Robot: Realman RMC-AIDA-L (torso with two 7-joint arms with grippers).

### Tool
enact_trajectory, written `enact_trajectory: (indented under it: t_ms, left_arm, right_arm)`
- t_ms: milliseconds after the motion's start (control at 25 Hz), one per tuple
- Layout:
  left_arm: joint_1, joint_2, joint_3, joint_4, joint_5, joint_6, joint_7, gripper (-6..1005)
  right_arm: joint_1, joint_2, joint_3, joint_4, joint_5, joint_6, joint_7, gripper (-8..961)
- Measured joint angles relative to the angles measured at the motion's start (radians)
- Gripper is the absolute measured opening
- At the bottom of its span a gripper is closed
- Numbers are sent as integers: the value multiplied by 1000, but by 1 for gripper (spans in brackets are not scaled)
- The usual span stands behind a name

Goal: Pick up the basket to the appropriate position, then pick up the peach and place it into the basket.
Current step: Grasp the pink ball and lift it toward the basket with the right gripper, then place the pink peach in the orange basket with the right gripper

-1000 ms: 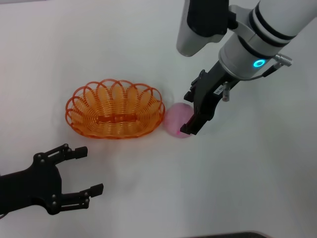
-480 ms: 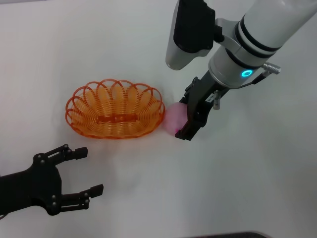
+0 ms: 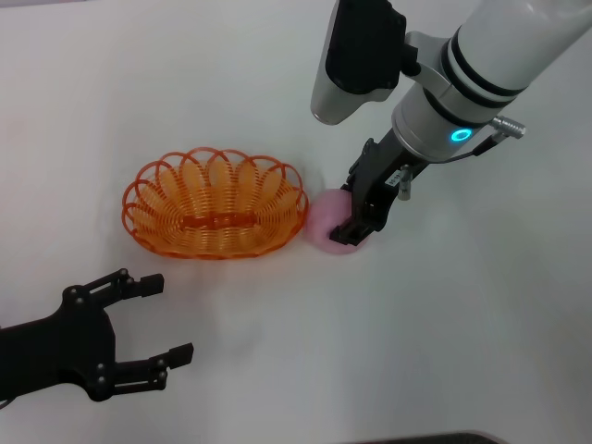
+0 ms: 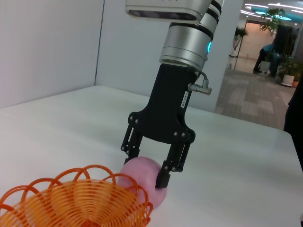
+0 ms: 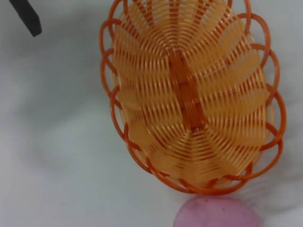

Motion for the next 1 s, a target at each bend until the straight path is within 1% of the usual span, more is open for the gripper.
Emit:
enact_trajectory:
  t_ms: [200,400,640,840,1000]
  left_arm:
    - [2,0,0,0,0,0,0,900]
    - [3,0,0,0,0,1,-1,900]
    - [2,0,0,0,0,4,-3,900]
    - [-1,0,0,0,0,5,-3,898]
    - [-2,0,1,0,0,8,-3,896]
  right_arm:
    - [-2,-2,6,-9,0,-18,0,648]
    - [-10,-6,49,-50,-11,-90,-6,412]
    - [-16,-11,132,-136,-37,-230,-13,322]
    - [-13,-14,241,-189,2,-322,-63,321]
    - [-8,-15,286,-206,71,-325,-86,321]
